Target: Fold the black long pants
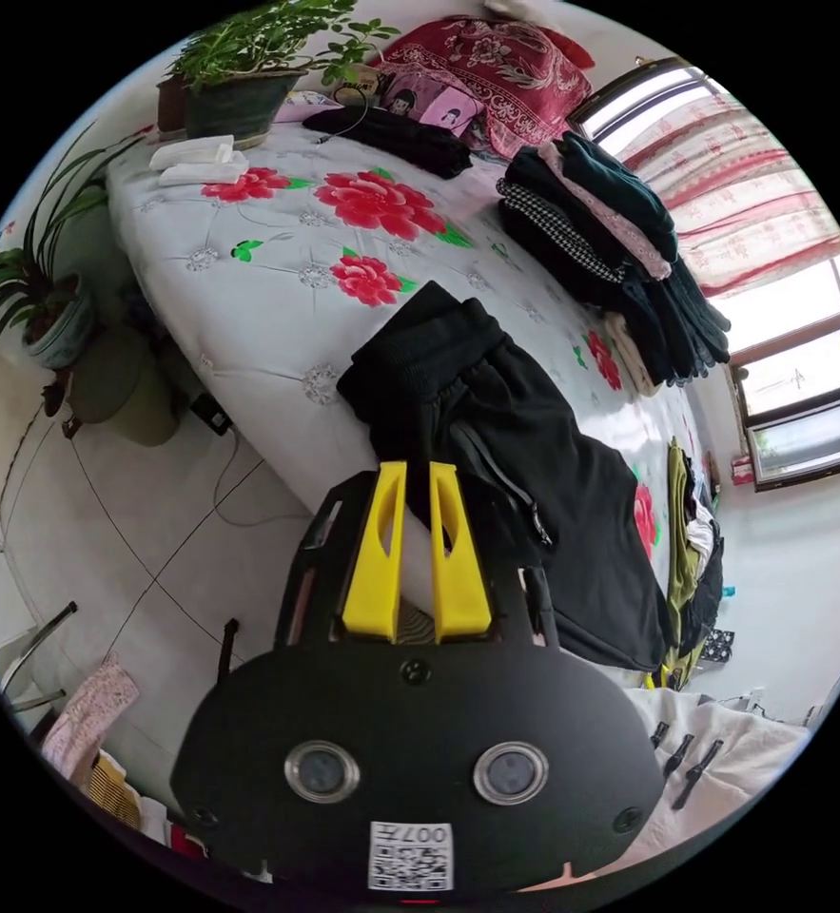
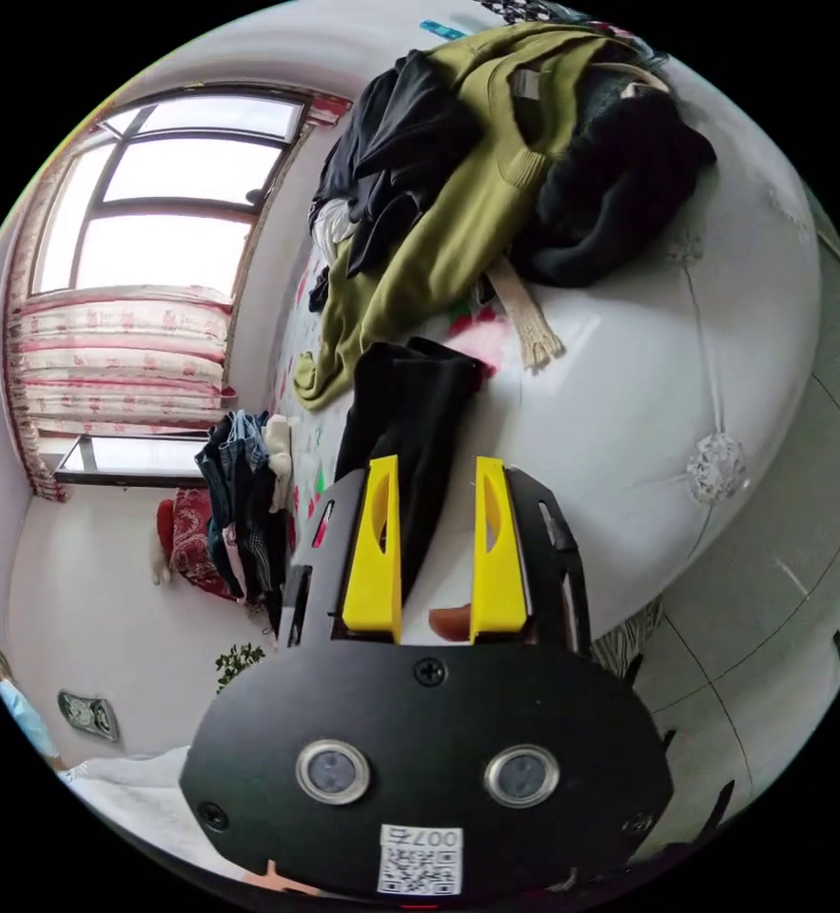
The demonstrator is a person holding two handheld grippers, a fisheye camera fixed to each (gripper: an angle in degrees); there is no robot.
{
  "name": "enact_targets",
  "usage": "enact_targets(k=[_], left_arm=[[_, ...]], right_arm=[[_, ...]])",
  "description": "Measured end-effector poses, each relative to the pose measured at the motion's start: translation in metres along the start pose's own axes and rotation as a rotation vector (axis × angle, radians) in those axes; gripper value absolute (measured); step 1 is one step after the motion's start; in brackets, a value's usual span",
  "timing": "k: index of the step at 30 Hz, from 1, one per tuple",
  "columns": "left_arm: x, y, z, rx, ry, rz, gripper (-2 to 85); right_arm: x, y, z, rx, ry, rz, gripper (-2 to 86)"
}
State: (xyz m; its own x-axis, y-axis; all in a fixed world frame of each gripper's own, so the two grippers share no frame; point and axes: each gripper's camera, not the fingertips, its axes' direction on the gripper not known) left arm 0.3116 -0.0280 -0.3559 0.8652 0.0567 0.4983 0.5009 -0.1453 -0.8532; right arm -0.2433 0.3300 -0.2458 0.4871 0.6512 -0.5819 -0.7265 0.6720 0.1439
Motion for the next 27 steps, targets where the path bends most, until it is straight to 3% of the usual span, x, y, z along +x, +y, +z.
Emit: enact_targets(k=[11,13,16,21,23,27], left_arm=[[-0.046,0.054,-0.024,0.133,0.197,-0.241,7.9],[-0.053,0.057,-0.025,0.152,0.235,-0.263,8.7],[-0.062,0.056,-0.024,0.163,0.259,-0.275,9.1],[-0.077,0.043,-0.02,0.182,0.313,-0.314,10.0],[-0.084,0.036,-0.017,0.19,0.338,-0.342,10.3],[-0.098,0.018,-0.005,0.19,0.363,-0.38,11.3]], right_arm=[[-0.002,-0.017,0.07,-0.059,-0.116,0.079,0.7],[-0.032,-0.02,0.074,-0.064,-0.158,-0.026,0.2],[-0.12,-0.004,0.083,-0.157,-0.166,-0.383,0.0],[-0.272,0.131,0.119,-0.452,-0.197,-1.162,1.7],[-0.288,0.191,0.151,-0.632,-0.198,-1.335,3.1],[-0.258,0.294,0.238,-1.02,0.028,-1.495,5.7]])
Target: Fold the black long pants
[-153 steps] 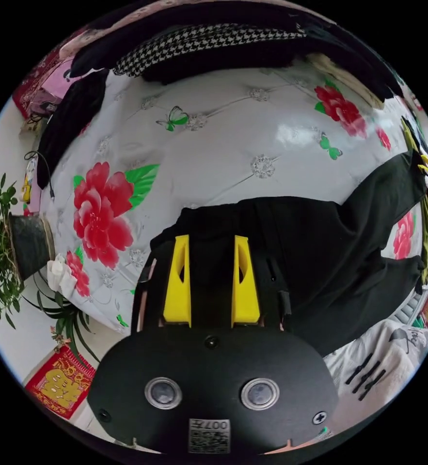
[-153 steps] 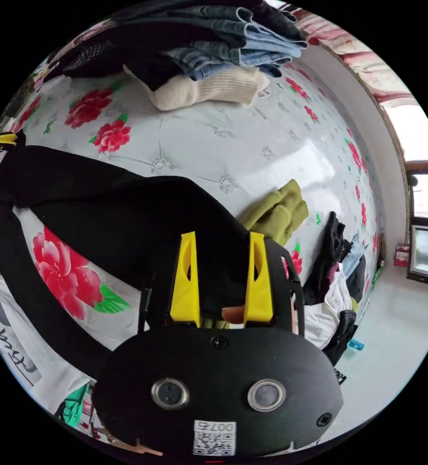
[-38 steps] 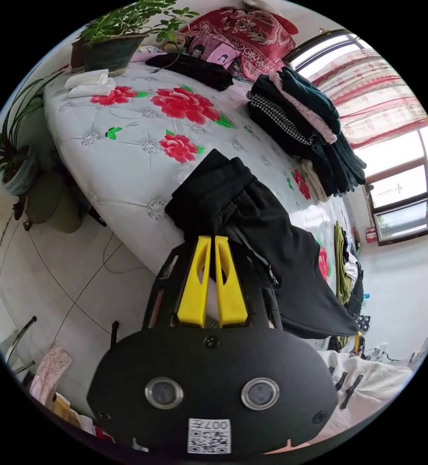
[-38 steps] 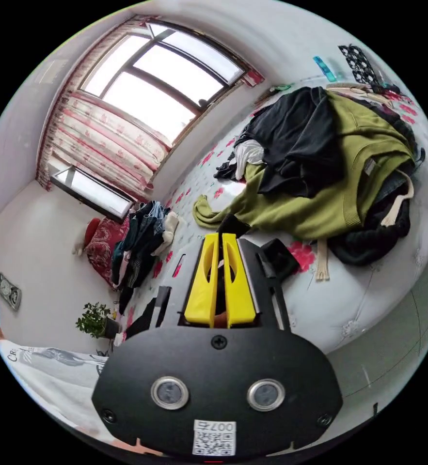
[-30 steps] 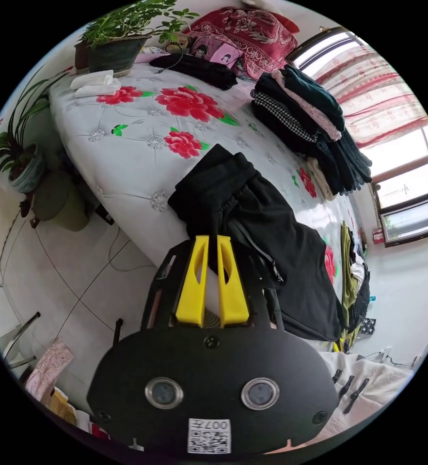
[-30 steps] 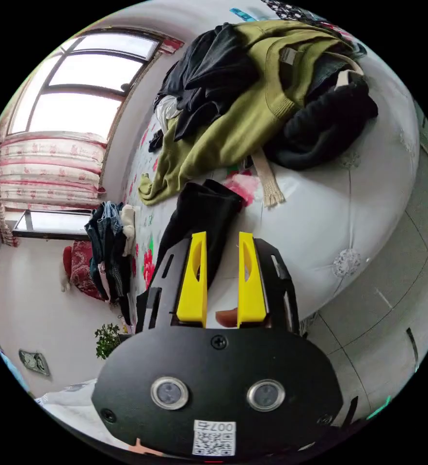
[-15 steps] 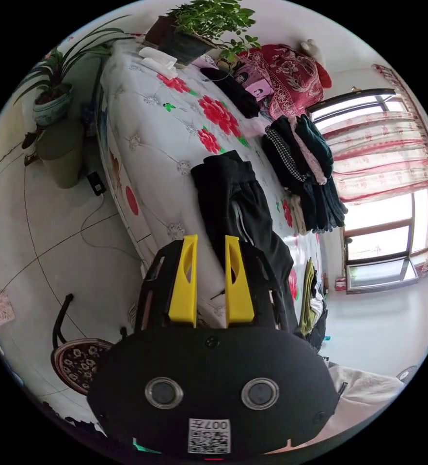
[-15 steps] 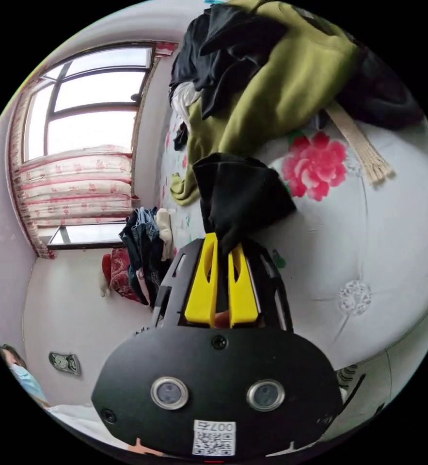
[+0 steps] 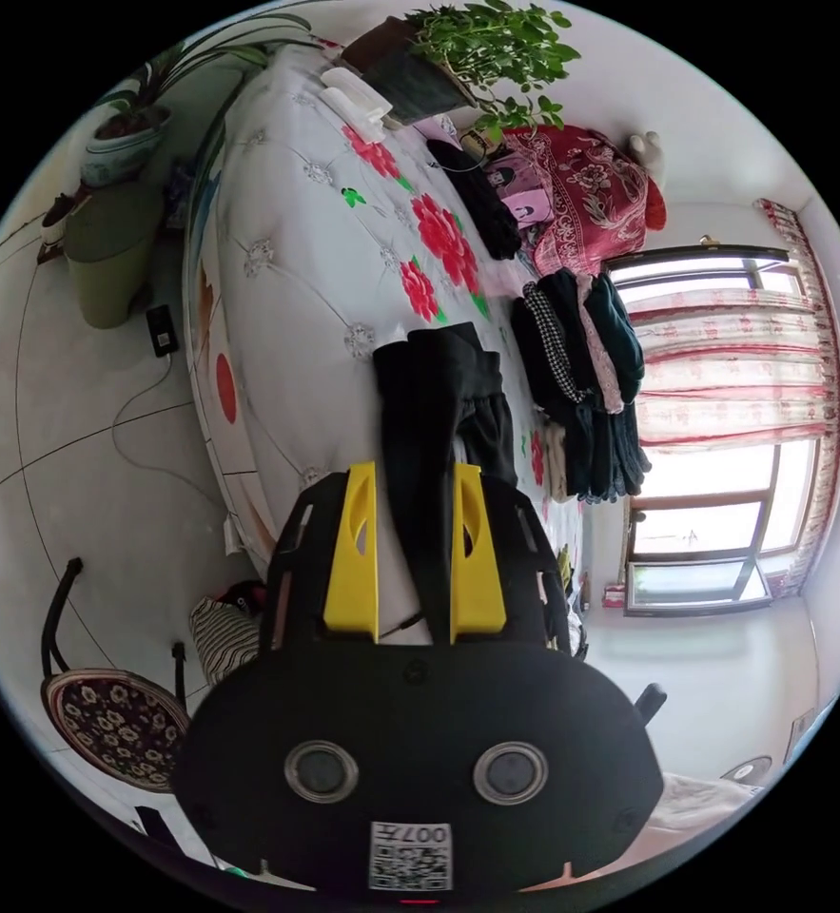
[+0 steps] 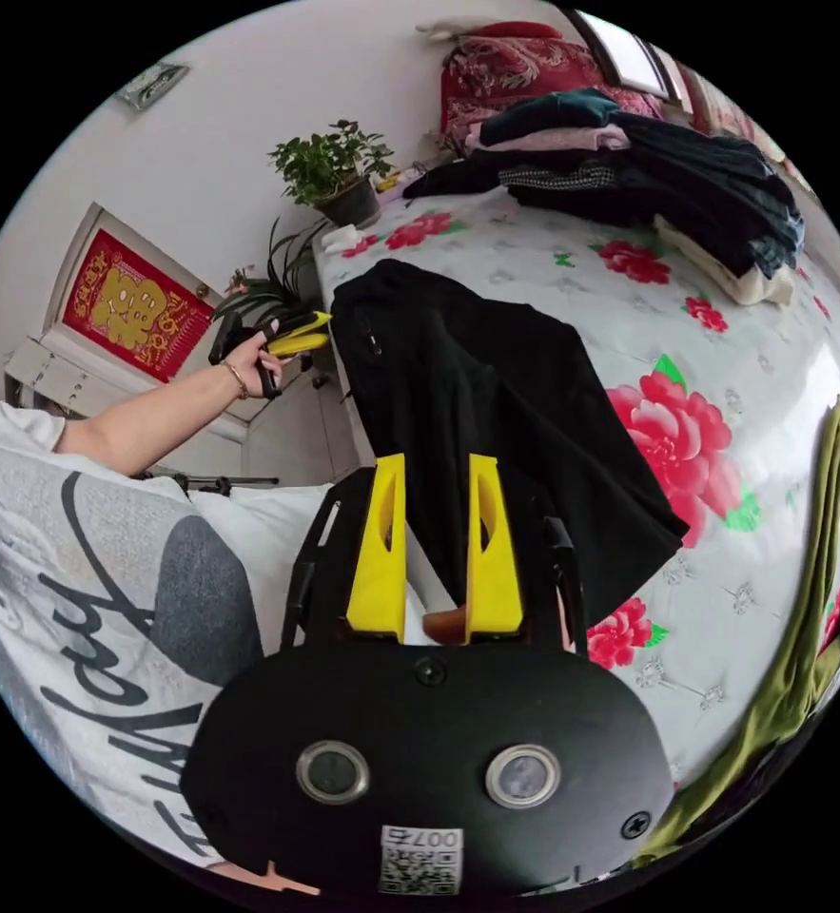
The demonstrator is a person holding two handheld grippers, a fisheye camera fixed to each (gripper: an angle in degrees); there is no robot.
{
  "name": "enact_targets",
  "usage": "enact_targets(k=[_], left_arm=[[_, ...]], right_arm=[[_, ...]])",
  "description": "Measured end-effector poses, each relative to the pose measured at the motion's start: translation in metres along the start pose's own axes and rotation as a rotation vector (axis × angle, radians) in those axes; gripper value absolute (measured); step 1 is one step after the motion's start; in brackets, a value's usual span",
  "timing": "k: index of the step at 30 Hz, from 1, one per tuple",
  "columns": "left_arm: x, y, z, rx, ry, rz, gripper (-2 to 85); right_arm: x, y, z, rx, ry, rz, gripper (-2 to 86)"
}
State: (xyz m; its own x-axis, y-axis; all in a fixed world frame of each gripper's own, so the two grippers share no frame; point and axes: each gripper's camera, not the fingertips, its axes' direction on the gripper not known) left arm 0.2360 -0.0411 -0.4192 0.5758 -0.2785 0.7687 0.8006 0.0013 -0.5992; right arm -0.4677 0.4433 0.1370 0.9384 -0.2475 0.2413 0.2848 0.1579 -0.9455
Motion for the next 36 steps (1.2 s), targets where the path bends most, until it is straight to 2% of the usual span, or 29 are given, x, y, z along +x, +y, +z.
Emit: enact_targets(k=[9,13,17,21,23,26,30,32,36], left_arm=[[-0.022,-0.037,0.022,-0.023,0.07,0.007,11.5],[-0.04,-0.045,0.026,-0.016,0.138,-0.017,10.6],[-0.054,-0.048,0.03,-0.018,0.192,-0.035,8.0],[-0.061,-0.049,0.037,-0.033,0.174,-0.026,4.9],[-0.071,-0.049,0.042,-0.04,0.202,-0.043,3.9],[-0.08,-0.047,0.045,-0.043,0.232,-0.047,3.2],[-0.079,-0.039,0.044,-0.02,0.275,0.005,1.5],[-0.075,-0.035,0.044,-0.01,0.296,0.035,0.8],[-0.052,-0.023,0.046,0.012,0.321,0.162,-0.1]], right_arm=[[-0.009,0.021,0.046,-0.068,0.026,0.028,8.3],[-0.037,0.003,0.074,-0.08,0.066,-0.097,9.2],[-0.065,-0.031,0.131,-0.215,0.123,-0.232,8.6],[-0.064,-0.05,0.188,-0.401,0.213,-0.214,5.0],[-0.058,-0.052,0.178,-0.36,0.184,-0.166,2.8],[-0.051,-0.054,0.125,-0.168,0.187,-0.036,1.3],[-0.081,-0.047,0.071,0.081,0.348,-0.089,1.2],[-0.091,-0.047,0.079,0.076,0.34,-0.121,1.9],[-0.091,-0.049,0.129,-0.154,0.22,-0.108,3.4]])
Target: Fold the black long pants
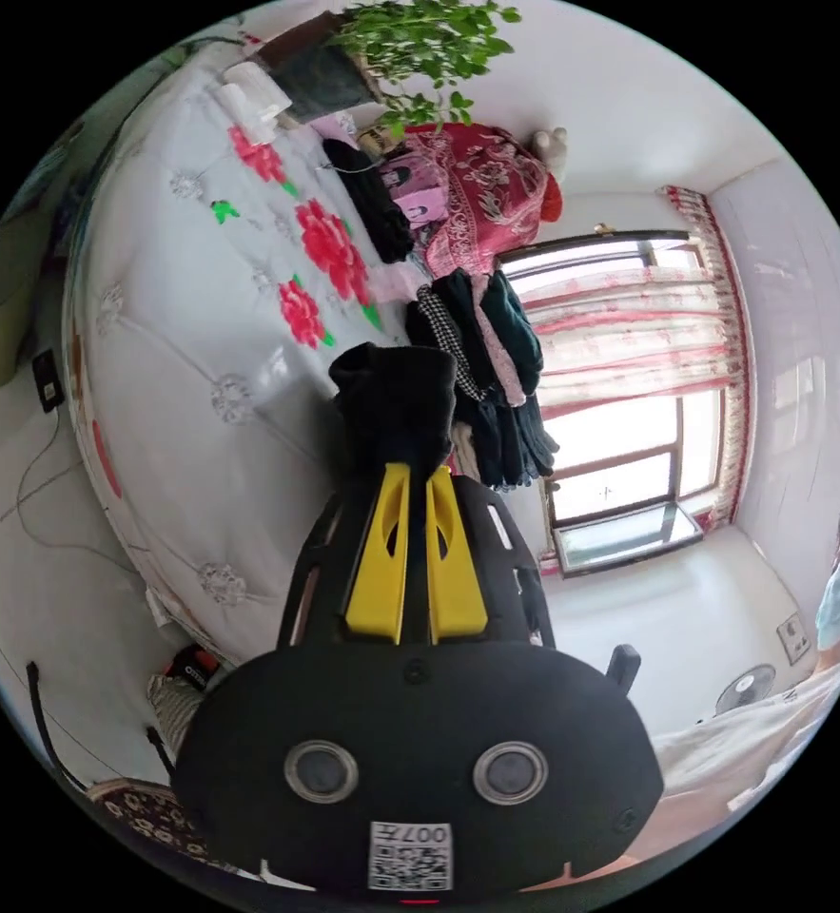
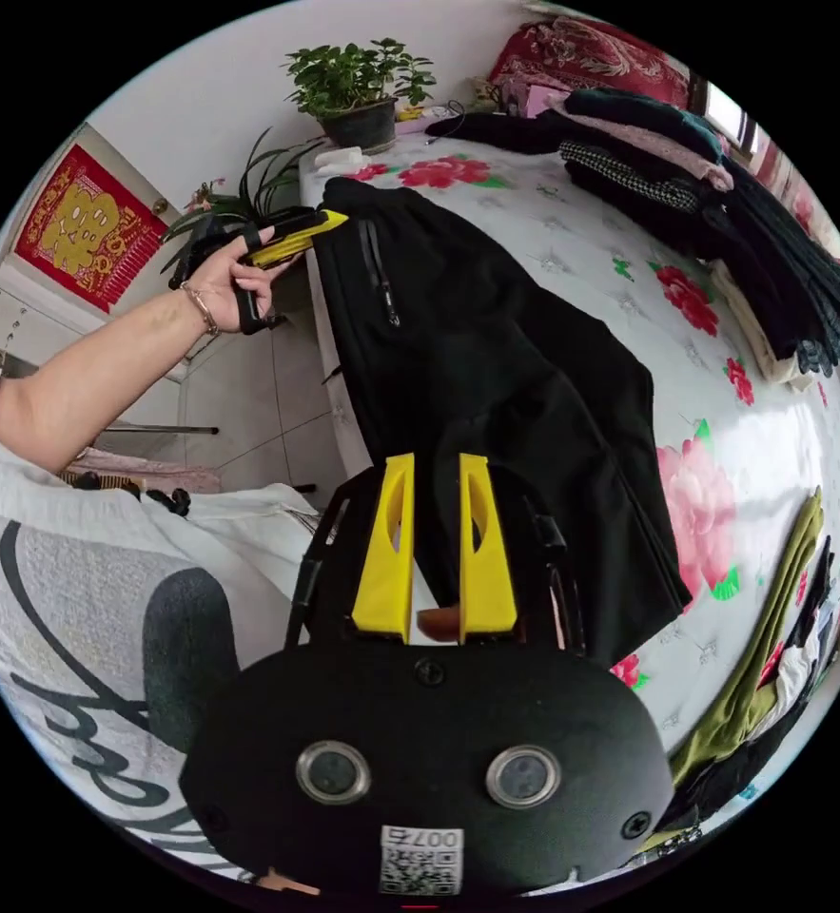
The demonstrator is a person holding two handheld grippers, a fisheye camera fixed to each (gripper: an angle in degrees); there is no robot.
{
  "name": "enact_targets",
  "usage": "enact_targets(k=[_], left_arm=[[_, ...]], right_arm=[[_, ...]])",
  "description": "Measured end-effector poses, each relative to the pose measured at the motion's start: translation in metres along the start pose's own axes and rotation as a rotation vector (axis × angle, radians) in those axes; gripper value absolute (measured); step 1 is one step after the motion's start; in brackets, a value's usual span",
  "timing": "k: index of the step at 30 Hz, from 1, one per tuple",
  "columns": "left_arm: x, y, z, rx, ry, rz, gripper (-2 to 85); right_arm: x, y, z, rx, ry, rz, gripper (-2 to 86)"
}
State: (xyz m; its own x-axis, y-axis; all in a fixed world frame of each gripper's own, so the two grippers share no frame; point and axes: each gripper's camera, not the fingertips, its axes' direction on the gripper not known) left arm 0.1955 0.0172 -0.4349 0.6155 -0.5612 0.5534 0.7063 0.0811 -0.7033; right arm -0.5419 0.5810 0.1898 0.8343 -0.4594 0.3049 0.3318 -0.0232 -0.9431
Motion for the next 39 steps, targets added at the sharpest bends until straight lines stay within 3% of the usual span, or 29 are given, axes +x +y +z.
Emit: enact_targets(k=[4,8,11,15,17,19,24,29,32,35,37,39], left_arm=[[0.058,0.006,0.024,-0.059,-0.025,0.275,-0.4],[0.146,0.026,0.065,-0.2,0.008,0.656,-0.1],[0.244,0.102,0.125,-0.446,0.091,1.081,1.2],[0.269,0.211,0.204,-0.8,0.179,1.25,4.3],[0.246,0.272,0.255,-1.012,0.131,1.194,5.7],[0.231,0.297,0.276,-1.093,0.069,1.144,6.2],[0.2,0.257,0.269,-0.915,0.006,0.872,6.5],[0.15,0.182,0.248,-0.71,-0.283,0.698,10.0],[0.136,0.174,0.259,-0.749,-0.318,0.678,12.1],[0.112,0.184,0.301,-0.913,-0.319,0.652,12.4],[0.083,0.186,0.335,-1.034,-0.241,0.494,10.1],[0.072,0.176,0.346,-1.037,-0.182,0.387,8.8]], right_arm=[[0.011,0.024,-0.025,0.078,0.013,0.057,4.5],[0.066,0.08,-0.063,0.175,-0.009,0.32,5.1],[0.114,0.148,-0.088,0.306,-0.09,0.581,6.0],[0.164,0.253,-0.103,0.453,-0.218,0.896,7.1],[0.176,0.291,-0.103,0.506,-0.268,0.994,7.8],[0.185,0.321,-0.099,0.537,-0.342,1.067,8.4],[0.199,0.365,-0.075,0.544,-0.531,1.149,9.6],[0.206,0.36,-0.052,0.454,-0.65,1.103,8.9],[0.212,0.348,-0.053,0.415,-0.654,1.041,7.7],[0.218,0.331,-0.051,0.333,-0.652,0.972,5.3],[0.221,0.322,-0.048,0.275,-0.658,0.937,3.8],[0.226,0.319,-0.057,0.258,-0.674,0.889,2.2]])
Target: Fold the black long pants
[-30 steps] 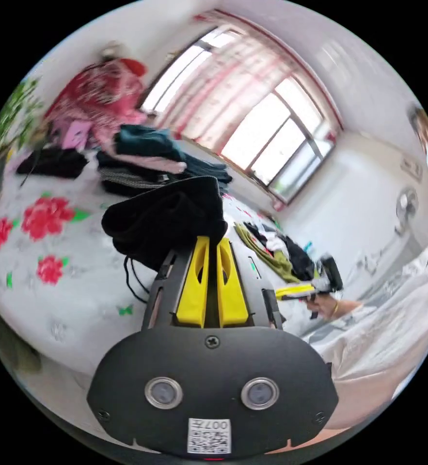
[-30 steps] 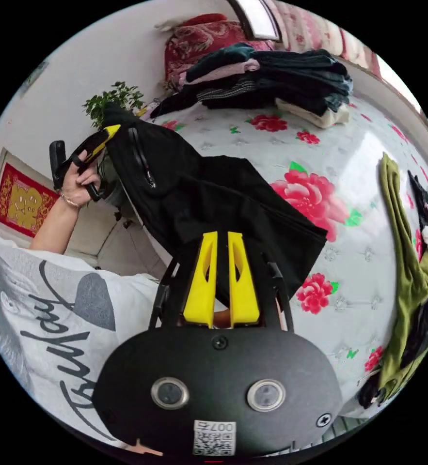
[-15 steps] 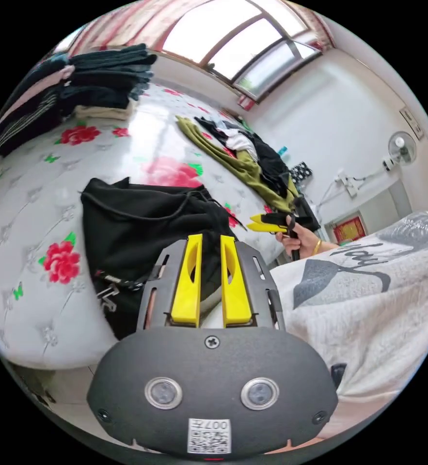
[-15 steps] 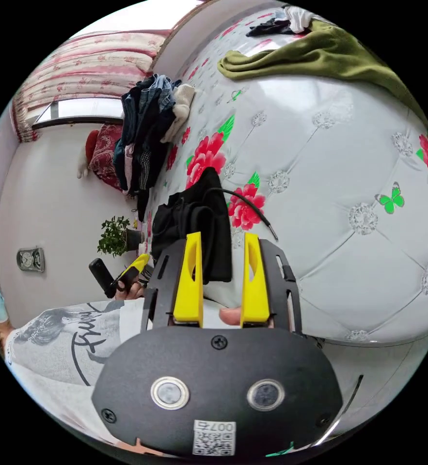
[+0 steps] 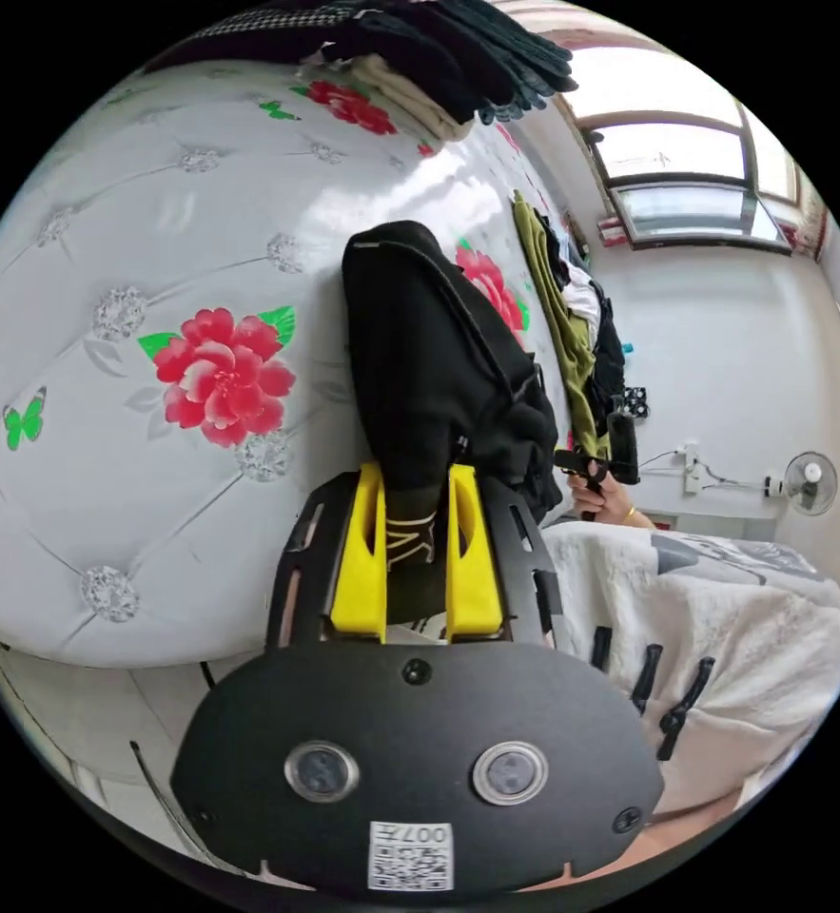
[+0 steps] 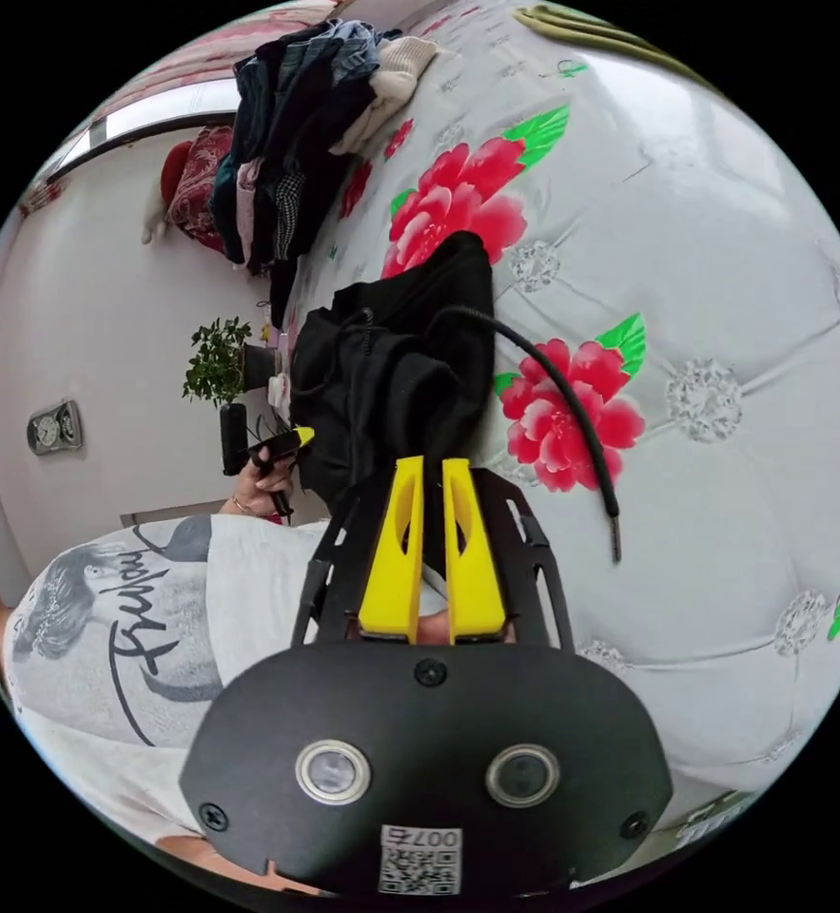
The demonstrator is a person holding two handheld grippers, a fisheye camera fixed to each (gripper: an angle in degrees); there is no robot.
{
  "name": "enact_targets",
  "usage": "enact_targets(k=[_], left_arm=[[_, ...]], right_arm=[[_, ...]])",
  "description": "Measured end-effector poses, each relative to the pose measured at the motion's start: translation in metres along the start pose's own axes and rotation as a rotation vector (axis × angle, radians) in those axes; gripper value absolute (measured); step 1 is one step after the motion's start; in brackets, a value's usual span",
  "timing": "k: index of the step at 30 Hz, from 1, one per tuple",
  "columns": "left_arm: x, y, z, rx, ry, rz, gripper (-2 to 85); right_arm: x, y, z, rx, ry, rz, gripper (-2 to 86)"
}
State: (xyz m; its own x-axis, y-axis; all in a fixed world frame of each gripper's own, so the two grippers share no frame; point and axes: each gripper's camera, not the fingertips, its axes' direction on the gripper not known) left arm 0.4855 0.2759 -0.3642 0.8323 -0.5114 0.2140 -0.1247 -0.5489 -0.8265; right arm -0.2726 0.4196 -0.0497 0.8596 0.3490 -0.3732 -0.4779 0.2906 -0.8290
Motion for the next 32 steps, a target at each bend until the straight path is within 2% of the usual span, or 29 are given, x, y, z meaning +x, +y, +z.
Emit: enact_targets(k=[5,7,13,17,19,21,22,24,28,31,32], left_arm=[[0.028,-0.037,-0.024,0.09,0.096,0.093,7.9],[0.049,-0.073,-0.052,0.177,0.164,0.169,7.9],[0.109,-0.208,-0.165,0.432,0.236,0.427,7.9],[0.147,-0.298,-0.232,0.578,0.124,0.511,8.0],[0.156,-0.35,-0.252,0.672,-0.059,0.454,8.7],[0.15,-0.377,-0.245,0.76,-0.261,0.374,8.8],[0.137,-0.391,-0.23,0.772,-0.374,0.307,8.2],[0.107,-0.404,-0.197,0.692,-0.455,0.215,6.2],[0.05,-0.352,-0.12,0.61,-0.455,0.225,5.5],[0.031,-0.292,-0.061,0.464,-0.575,0.242,5.4],[0.026,-0.266,-0.036,0.393,-0.611,0.238,5.3]], right_arm=[[-0.041,-0.022,-0.048,0.083,-0.134,-0.081,0.5],[-0.067,-0.044,-0.074,0.126,-0.161,-0.142,0.3],[-0.201,-0.148,-0.176,0.324,-0.24,-0.468,-0.1],[-0.309,-0.24,-0.21,0.467,-0.22,-0.643,0.0],[-0.339,-0.284,-0.208,0.526,-0.195,-0.646,0.0],[-0.348,-0.348,-0.187,0.567,-0.156,-0.556,0.1],[-0.344,-0.363,-0.178,0.568,-0.15,-0.523,0.1],[-0.306,-0.409,-0.133,0.513,-0.125,-0.363,0.3],[-0.237,-0.391,-0.081,0.495,-0.182,-0.288,1.4],[-0.189,-0.326,-0.061,0.5,-0.022,-0.299,3.8],[-0.166,-0.294,-0.056,0.497,0.103,-0.268,4.6]])
